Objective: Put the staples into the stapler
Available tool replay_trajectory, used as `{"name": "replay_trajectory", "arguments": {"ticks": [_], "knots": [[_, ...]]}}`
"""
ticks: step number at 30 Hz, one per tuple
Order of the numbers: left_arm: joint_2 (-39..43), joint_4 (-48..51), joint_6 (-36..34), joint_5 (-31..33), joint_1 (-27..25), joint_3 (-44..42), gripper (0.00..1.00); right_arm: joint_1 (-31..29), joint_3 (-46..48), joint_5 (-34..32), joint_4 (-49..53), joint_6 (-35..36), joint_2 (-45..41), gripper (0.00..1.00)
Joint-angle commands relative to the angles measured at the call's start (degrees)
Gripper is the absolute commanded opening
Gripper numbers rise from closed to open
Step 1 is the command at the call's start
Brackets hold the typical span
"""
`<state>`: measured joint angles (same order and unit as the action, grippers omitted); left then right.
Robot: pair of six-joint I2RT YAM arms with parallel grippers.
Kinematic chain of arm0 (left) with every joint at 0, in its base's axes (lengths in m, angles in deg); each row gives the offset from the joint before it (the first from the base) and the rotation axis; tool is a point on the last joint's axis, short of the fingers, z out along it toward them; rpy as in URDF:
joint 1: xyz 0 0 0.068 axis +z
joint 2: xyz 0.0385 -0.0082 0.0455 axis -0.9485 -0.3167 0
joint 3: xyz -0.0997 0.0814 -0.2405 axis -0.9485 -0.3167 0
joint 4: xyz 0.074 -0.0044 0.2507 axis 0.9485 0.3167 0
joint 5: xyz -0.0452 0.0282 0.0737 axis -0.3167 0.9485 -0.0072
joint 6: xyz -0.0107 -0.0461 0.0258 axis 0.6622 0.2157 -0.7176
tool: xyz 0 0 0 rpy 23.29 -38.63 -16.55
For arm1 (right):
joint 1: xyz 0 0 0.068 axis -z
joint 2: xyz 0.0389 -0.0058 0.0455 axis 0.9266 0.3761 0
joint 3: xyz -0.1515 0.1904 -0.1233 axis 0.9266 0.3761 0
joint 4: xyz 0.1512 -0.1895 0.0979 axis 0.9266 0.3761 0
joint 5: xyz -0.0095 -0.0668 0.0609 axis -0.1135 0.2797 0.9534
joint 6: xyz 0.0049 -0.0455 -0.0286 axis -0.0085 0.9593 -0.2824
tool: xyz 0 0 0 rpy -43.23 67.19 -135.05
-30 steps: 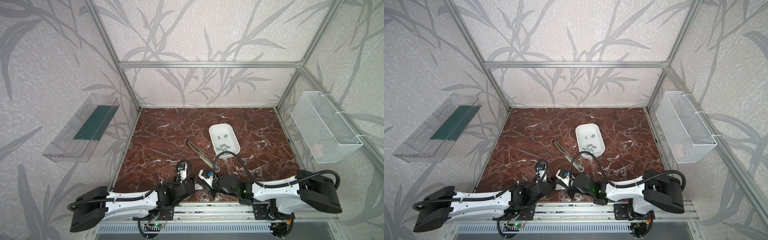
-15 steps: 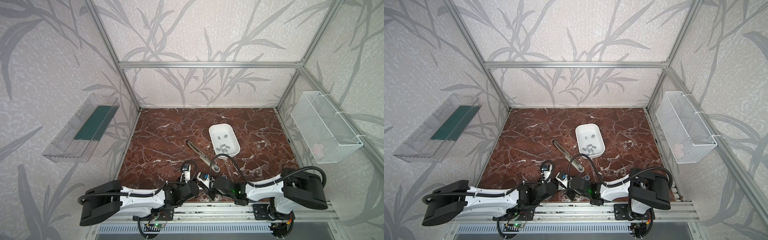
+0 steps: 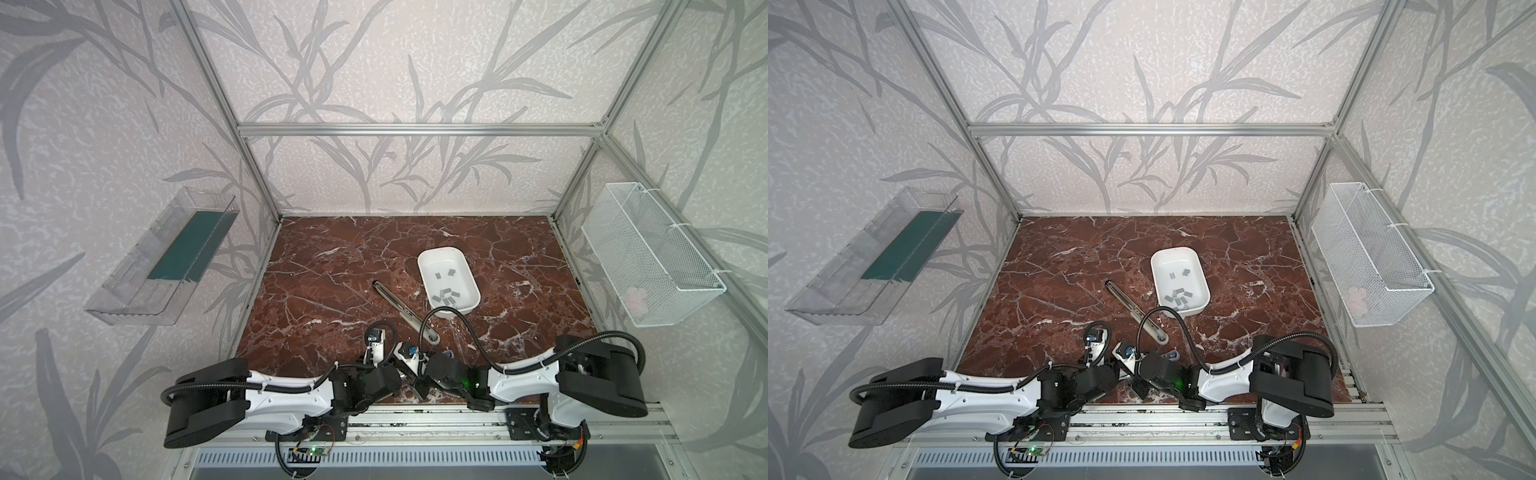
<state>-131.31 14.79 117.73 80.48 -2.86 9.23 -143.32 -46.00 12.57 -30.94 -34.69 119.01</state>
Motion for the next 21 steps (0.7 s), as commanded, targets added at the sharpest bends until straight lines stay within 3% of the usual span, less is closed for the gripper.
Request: {"name": "replay_trajectory", "arguments": {"ticks": [1, 15, 21], "knots": [[-2.0, -1.7, 1.1, 2.5, -1.2, 2.0, 0.53, -0.4, 1.9, -0.3, -1.9, -1.9, 1.7, 0.0], [-8.0, -2.9, 2.2, 5.8, -4.4, 3.3, 0.52, -2.5, 5.9, -4.0, -9.5, -7.2, 6.3, 0.0], [-10.6, -5.2, 2.5, 6.2, -5.2, 2.9, 0.52, -4.0, 8.5, -6.6, -16.9, -10.6, 14.6, 0.0]]}}
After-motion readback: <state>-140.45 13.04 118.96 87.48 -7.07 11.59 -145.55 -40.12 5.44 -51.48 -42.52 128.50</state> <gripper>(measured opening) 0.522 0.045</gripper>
